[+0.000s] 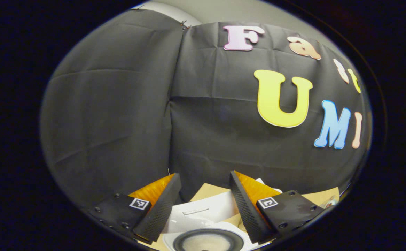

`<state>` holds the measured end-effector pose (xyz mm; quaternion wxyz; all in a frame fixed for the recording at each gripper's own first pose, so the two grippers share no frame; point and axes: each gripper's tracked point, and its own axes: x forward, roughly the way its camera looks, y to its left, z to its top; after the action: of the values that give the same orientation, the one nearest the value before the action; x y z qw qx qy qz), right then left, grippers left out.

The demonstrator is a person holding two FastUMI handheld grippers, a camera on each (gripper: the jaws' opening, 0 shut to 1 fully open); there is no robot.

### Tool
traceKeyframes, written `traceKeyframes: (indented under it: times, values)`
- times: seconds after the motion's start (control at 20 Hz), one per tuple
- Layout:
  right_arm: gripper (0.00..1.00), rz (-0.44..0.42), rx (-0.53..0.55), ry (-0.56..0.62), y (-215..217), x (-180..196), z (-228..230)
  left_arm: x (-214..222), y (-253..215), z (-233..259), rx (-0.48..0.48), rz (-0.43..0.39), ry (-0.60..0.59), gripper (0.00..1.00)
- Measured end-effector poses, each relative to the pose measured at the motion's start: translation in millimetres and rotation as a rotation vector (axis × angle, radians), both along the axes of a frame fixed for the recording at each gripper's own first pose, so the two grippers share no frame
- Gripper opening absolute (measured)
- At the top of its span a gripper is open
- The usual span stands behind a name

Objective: Close the left gripper, press the button to open the rice cooker; take a wooden spoon from the chopstick holder with the right hand, scoop a spoonful of rice and pour it into the rice cooker, then put the wooden spoon back into the chopstick holder.

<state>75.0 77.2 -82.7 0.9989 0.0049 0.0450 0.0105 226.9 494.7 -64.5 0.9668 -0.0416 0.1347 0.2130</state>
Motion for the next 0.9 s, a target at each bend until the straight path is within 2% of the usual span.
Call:
traceKeyframes:
  times: [0.3, 0.45, 0.65, 0.7, 0.8, 0.85, 0.9]
  values:
    - [0.98, 0.093, 0.013, -0.033, 23, -10, 18, -29, -39, -12, -0.029, -0.017, -0.006, 0.95]
    - [0.98, 0.117, -0.005, -0.051, 24, -18, 25, -46, -60, -24, -0.01, -0.025, -0.007, 0.94]
    - [0.98, 0.119, -0.04, -0.062, 13, -27, 29, -69, -90, -46, -0.018, -0.026, 0.011, 0.94]
    - [0.98, 0.119, -0.038, -0.061, 10, -28, 30, -73, -97, -53, -0.027, -0.027, 0.019, 0.91]
    - [0.98, 0.112, -0.038, -0.06, 4, -32, 30, -81, -106, -65, -0.047, -0.023, 0.027, 0.94]
    - [0.98, 0.108, -0.039, -0.06, 0, -33, 31, -84, -111, -72, -0.055, -0.022, 0.032, 0.91]
    - [0.98, 0.105, -0.042, -0.06, -3, -34, 31, -87, -115, -79, -0.064, -0.022, 0.041, 0.94]
